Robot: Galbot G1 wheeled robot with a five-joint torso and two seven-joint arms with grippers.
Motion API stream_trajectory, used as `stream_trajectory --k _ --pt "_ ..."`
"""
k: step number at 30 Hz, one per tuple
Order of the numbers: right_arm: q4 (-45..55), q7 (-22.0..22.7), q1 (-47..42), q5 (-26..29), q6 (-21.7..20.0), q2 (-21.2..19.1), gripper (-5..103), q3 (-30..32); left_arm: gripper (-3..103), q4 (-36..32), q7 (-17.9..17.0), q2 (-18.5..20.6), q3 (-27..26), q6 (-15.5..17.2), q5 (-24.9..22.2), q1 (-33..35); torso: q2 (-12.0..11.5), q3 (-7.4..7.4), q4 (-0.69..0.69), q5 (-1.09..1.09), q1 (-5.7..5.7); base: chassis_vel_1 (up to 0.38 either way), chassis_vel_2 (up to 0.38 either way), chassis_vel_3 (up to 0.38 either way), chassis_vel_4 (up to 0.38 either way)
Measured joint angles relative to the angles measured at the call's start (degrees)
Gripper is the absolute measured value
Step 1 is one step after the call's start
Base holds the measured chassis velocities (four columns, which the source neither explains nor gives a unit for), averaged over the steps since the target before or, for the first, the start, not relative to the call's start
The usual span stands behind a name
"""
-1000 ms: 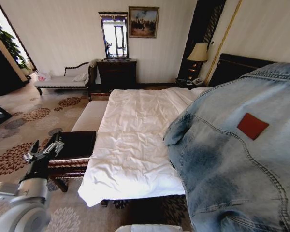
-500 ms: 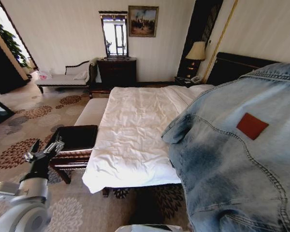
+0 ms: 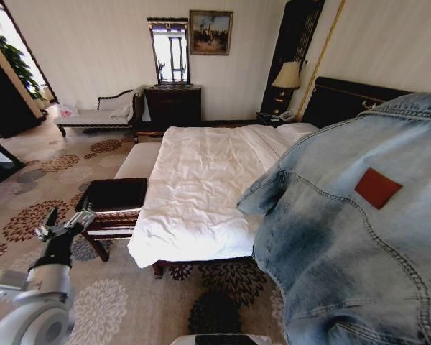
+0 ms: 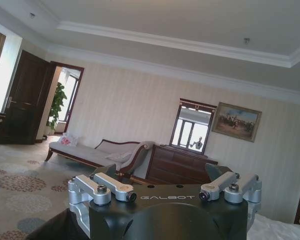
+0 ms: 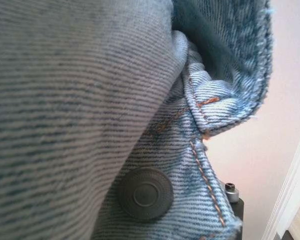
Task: Pick up the clothes from the bed and hang them on the clothes hanger.
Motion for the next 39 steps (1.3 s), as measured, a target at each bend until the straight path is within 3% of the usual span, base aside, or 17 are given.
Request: stream_trajectory --k 30,39 --pt "0.4 -0.4 -0.7 -0.5 0.2 0.8 16 1.0 100 0.0 0.2 -0.3 0.8 -0.6 -0.6 -0.1 0.0 0.0 -0.01 0.0 0.0 0.164 -0.161 -0.158 0.154" --pt "0.3 -1.3 -0.2 -0.2 0.5 0.6 16 0.7 100 0.0 0.7 -0.7 1.1 -0.9 1.5 -0.4 0.0 0.02 0.0 0.0 0.06 0.027 -0.018 -0.018 0.026"
